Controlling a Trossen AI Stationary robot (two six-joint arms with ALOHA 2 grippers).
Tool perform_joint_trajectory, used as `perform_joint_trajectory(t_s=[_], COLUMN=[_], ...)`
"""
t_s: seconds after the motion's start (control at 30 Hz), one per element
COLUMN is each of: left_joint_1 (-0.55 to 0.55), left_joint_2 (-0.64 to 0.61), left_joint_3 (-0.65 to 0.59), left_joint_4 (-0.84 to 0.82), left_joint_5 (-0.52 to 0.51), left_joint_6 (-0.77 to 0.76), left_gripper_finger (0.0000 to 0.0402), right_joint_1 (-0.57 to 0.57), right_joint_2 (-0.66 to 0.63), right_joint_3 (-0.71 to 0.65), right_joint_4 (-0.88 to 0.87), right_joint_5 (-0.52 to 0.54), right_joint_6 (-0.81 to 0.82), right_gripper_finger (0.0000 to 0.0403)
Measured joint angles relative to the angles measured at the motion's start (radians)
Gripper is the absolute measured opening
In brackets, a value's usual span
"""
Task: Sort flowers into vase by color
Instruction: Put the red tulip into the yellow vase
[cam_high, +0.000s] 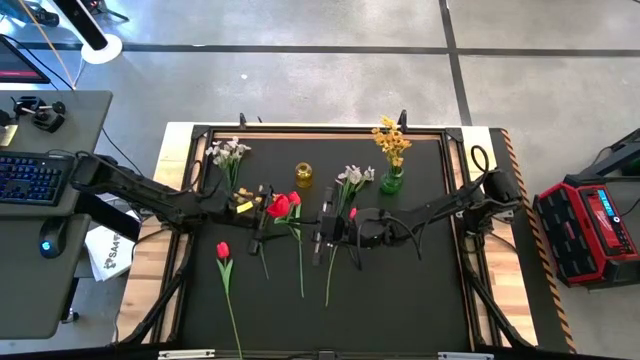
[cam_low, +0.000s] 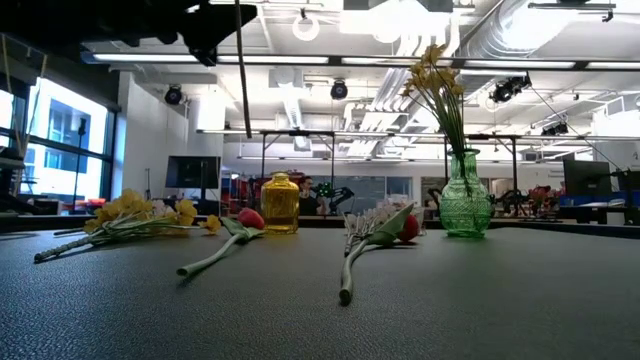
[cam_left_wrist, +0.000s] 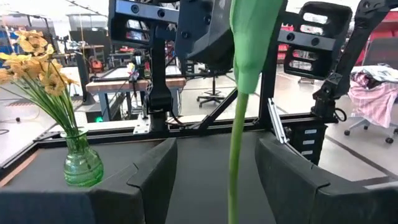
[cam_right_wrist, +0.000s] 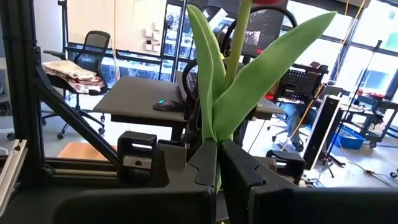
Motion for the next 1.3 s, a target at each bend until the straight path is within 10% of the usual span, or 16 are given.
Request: perform_joint_trajectory(t_s=[1.0, 1.3], left_joint_1=[0.0, 0.005], left_joint_2=[-0.017, -0.042], left_joint_3=[0.043, 0.044], left_joint_4=[-0.05, -0.179], left_joint_5=[0.074, -0.05], left_joint_6=[0.059, 0.062], left_gripper_finger=[0.0009, 0.0002], right_joint_1=[0.026, 0.056], right_joint_2=[0.009, -0.064], right_joint_3=[0.0, -0.001], right_joint_4=[-0.094, -0.248], right_joint_5=[0.097, 0.238], right_joint_6=[0.051, 0.073], right_gripper_finger=[0.0002, 0.0113])
